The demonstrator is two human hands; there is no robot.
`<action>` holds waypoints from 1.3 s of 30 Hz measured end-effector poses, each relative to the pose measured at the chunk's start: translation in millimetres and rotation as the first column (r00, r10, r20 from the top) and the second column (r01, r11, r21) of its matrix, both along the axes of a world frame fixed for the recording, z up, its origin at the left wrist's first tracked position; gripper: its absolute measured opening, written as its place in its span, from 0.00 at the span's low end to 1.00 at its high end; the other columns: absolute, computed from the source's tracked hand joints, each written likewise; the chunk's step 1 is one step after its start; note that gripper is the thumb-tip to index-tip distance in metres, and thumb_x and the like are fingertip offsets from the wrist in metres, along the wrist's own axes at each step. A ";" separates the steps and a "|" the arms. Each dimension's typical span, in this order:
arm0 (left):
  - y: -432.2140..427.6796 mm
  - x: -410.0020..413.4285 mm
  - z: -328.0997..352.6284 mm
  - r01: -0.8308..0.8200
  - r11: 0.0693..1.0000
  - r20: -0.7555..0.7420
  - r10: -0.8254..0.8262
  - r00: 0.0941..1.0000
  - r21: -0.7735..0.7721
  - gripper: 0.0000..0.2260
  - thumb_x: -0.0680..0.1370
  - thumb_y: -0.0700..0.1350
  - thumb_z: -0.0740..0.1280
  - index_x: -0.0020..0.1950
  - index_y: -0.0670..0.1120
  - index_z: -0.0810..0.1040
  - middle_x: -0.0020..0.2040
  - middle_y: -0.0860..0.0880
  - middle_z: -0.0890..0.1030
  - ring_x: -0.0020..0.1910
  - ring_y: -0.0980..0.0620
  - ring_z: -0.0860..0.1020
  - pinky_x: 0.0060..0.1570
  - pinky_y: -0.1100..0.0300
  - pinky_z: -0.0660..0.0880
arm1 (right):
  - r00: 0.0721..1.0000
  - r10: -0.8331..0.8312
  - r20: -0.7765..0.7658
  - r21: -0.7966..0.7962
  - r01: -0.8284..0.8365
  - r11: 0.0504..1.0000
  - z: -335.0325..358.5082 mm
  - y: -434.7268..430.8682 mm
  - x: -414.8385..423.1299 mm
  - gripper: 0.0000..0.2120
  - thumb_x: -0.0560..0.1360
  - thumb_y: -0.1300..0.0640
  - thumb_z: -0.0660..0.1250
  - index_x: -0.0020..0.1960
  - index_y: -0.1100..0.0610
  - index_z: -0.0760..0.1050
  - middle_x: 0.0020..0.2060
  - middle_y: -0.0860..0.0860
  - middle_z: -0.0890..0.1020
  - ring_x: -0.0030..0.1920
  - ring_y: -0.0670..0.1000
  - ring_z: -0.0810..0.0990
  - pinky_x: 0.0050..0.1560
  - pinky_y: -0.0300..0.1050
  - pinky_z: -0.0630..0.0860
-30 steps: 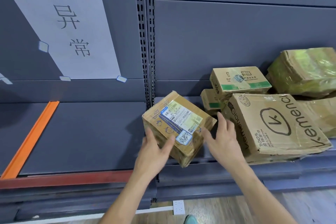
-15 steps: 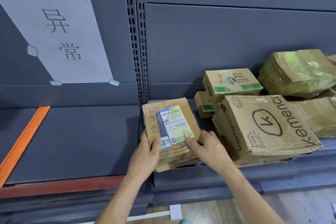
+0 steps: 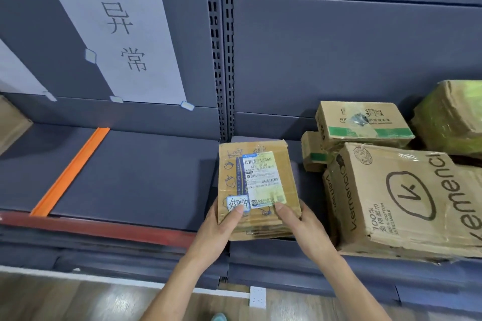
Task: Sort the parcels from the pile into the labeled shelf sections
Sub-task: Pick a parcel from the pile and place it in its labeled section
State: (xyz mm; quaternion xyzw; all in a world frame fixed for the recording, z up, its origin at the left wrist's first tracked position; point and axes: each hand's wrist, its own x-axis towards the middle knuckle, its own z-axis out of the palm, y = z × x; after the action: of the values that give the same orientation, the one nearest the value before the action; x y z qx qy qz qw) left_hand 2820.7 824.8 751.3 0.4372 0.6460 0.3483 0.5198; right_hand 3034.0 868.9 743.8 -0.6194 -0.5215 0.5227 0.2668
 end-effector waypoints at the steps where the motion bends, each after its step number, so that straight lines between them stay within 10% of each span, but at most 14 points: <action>1: -1.8 1.8 -0.2 -0.015 1.000 -0.004 0.015 1.000 -0.009 0.14 0.81 0.63 0.64 0.67 0.68 0.71 0.59 0.75 0.79 0.55 0.77 0.76 0.53 0.72 0.68 | 1.000 0.009 -0.011 0.008 -0.009 1.000 0.2 0.3 -0.3 0.26 0.66 0.27 0.64 0.57 0.39 0.76 0.49 0.34 0.84 0.50 0.35 0.82 0.46 0.32 0.73; 17: -68.4 -14.0 25.2 -0.284 0.956 0.001 0.285 0.959 0.068 0.16 0.82 0.63 0.64 0.70 0.68 0.70 0.64 0.71 0.78 0.64 0.71 0.75 0.64 0.63 0.69 | 0.926 0.361 -0.107 0.120 -0.349 0.930 24.3 0.3 -35.2 0.16 0.77 0.40 0.68 0.64 0.35 0.73 0.55 0.34 0.83 0.55 0.37 0.82 0.57 0.44 0.75; 39: -279.7 -250.2 45.3 -0.699 0.706 0.056 0.698 0.714 0.113 0.14 0.79 0.63 0.67 0.64 0.71 0.73 0.59 0.68 0.82 0.57 0.70 0.79 0.57 0.63 0.70 | 0.648 0.759 -0.070 0.162 -0.743 0.649 56.4 -135.0 -334.5 0.22 0.76 0.36 0.66 0.69 0.36 0.72 0.58 0.32 0.82 0.60 0.37 0.80 0.65 0.49 0.72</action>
State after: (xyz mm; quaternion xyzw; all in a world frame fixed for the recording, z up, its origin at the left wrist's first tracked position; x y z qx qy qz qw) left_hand 2570.6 545.1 796.7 0.1907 0.7377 0.5610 0.3237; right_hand 2699.5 733.9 800.2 -0.2945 -0.7425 0.5938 0.0962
